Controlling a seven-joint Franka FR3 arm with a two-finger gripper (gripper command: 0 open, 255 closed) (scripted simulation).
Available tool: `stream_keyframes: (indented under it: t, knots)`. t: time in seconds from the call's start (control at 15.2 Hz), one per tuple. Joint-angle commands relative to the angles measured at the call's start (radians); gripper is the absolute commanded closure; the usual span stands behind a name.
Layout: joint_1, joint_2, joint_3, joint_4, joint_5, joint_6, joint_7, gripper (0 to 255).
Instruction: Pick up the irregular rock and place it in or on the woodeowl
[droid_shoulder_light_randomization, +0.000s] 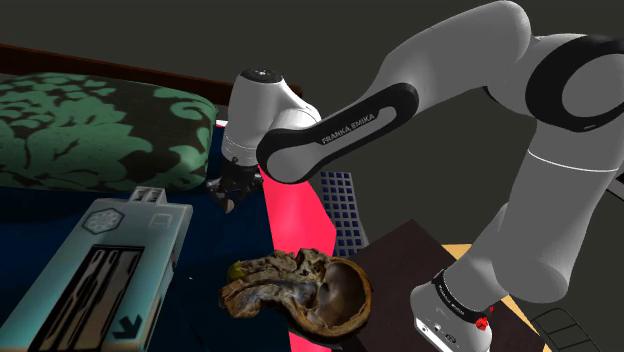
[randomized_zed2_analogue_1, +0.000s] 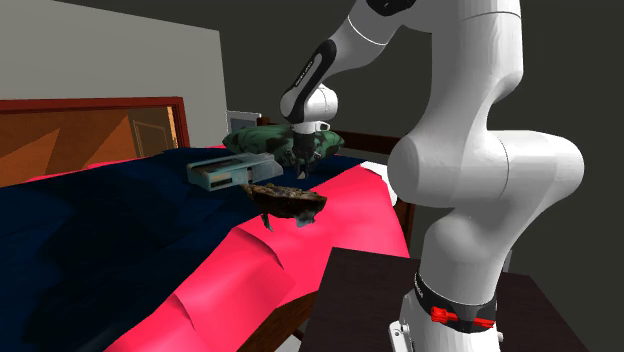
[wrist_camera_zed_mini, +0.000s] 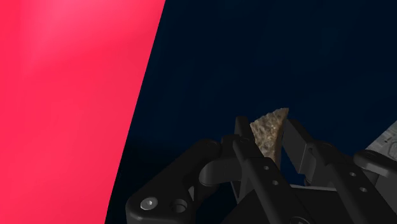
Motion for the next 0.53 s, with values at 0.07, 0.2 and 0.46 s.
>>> stream_keyframes:
  t: [0.07,0.2,0.46]
  knots:
    - [0.001,0.003,0.0,-0.001,0.0,-0.001,0.0,255]
    - [0.001,0.003,0.0,-0.001,0.0,-0.001,0.0,255]
    - [-0.008,-0.032,0.012,0.011,0.023,-0.045,-0.015,255]
